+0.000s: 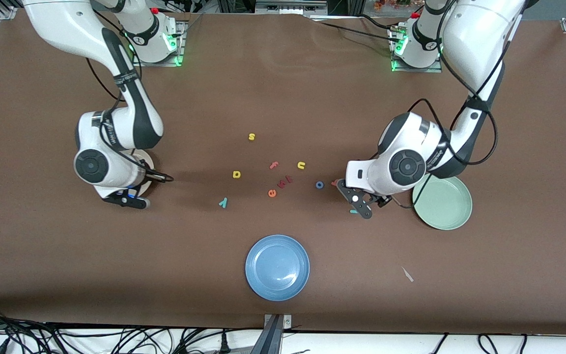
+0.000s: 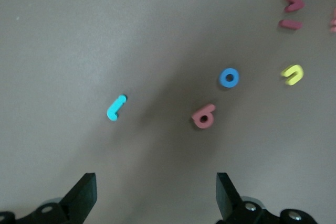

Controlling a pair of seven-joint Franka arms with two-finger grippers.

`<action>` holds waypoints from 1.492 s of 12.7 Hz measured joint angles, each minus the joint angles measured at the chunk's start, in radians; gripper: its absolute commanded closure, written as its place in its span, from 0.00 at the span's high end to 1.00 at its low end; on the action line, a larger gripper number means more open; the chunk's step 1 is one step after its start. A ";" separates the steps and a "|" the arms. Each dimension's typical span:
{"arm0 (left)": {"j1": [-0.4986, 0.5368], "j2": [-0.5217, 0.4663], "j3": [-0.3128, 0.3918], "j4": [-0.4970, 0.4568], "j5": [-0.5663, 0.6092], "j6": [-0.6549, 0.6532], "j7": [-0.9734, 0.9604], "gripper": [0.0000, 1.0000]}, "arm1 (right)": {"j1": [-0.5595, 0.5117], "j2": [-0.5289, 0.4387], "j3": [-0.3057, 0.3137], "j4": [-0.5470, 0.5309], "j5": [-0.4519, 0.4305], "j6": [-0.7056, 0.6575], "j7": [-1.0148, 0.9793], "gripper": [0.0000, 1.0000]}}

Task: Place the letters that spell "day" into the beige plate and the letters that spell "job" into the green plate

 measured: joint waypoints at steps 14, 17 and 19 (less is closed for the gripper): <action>-0.007 0.213 0.001 0.079 0.287 0.278 0.279 0.64 | 0.026 -0.053 0.089 -0.076 0.011 0.116 0.223 1.00; -0.012 0.214 -0.001 0.086 0.287 0.278 0.289 0.63 | 0.036 -0.041 0.188 -0.056 0.011 0.137 0.337 1.00; -0.015 0.214 -0.003 0.091 0.287 0.278 0.294 0.60 | 0.052 -0.017 0.228 -0.053 0.011 0.186 0.346 1.00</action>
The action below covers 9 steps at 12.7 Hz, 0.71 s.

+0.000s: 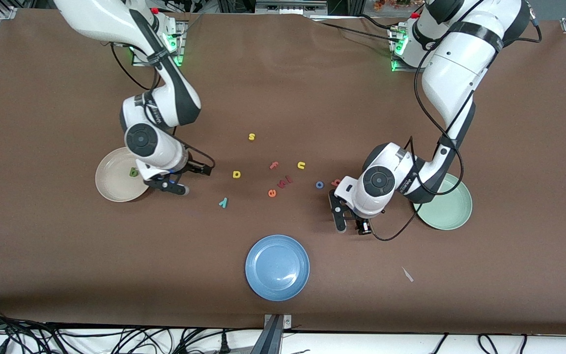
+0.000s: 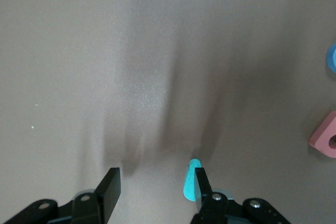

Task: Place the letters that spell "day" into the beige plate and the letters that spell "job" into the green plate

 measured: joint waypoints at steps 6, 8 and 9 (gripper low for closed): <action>-0.002 0.002 -0.001 -0.004 0.000 -0.002 0.008 0.57 | 0.132 0.136 0.010 0.122 -0.001 0.085 0.040 0.99; -0.002 0.002 -0.002 -0.005 0.000 -0.004 0.008 0.56 | 0.142 0.175 0.010 0.159 -0.001 0.088 0.021 0.99; -0.002 0.002 -0.003 -0.005 0.000 -0.005 0.008 0.56 | 0.142 0.192 0.009 0.169 -0.001 0.093 0.011 0.97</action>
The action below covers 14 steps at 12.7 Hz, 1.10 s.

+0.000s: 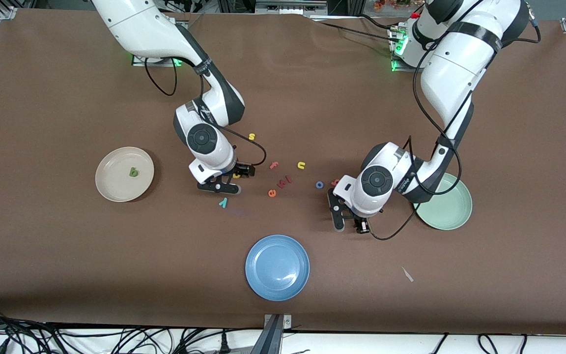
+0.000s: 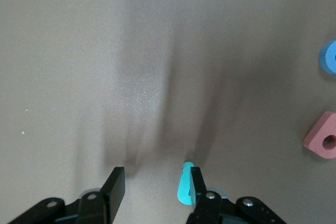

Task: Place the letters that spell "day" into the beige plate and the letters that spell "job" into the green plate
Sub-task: 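Grasp the yellow a with the right gripper while the left gripper lifts cyan l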

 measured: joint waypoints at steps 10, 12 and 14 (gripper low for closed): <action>0.002 0.004 -0.011 -0.014 0.000 -0.008 0.029 0.00 | 0.018 0.039 -0.001 0.021 -0.003 0.005 -0.026 0.46; 0.006 0.003 -0.011 -0.013 0.000 -0.008 0.034 0.00 | 0.018 0.038 -0.003 0.023 -0.003 0.005 -0.028 0.38; 0.007 0.002 -0.011 -0.010 0.000 -0.009 0.035 0.00 | 0.018 0.037 -0.003 0.024 -0.003 0.005 -0.029 0.29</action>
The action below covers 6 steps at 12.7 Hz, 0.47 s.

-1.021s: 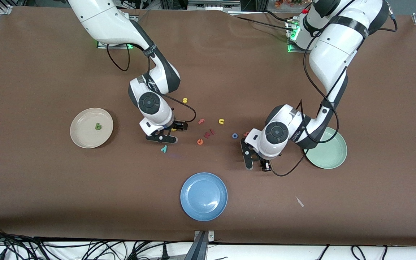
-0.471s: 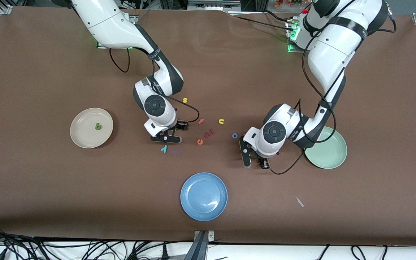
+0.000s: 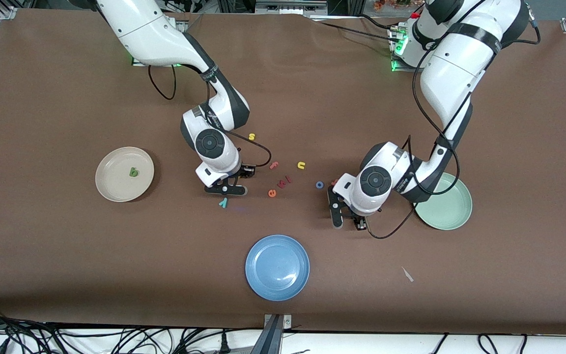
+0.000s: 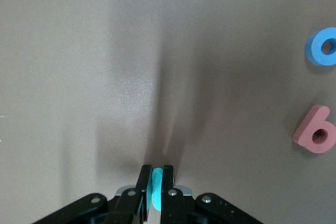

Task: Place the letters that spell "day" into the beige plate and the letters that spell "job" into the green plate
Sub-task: 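Grasp the yellow a with the right gripper while the left gripper lifts cyan l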

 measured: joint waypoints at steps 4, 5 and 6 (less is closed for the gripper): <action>0.002 -0.034 0.000 0.015 0.000 -0.063 0.000 0.00 | 0.000 -0.002 -0.001 0.001 0.000 -0.002 -0.004 0.12; 0.005 -0.052 0.000 0.018 -0.001 -0.094 -0.002 0.00 | -0.001 -0.002 -0.004 0.007 0.000 -0.015 -0.017 0.12; 0.015 -0.072 0.000 0.020 -0.005 -0.124 -0.004 0.00 | -0.009 -0.003 -0.010 0.027 0.000 -0.067 -0.045 0.12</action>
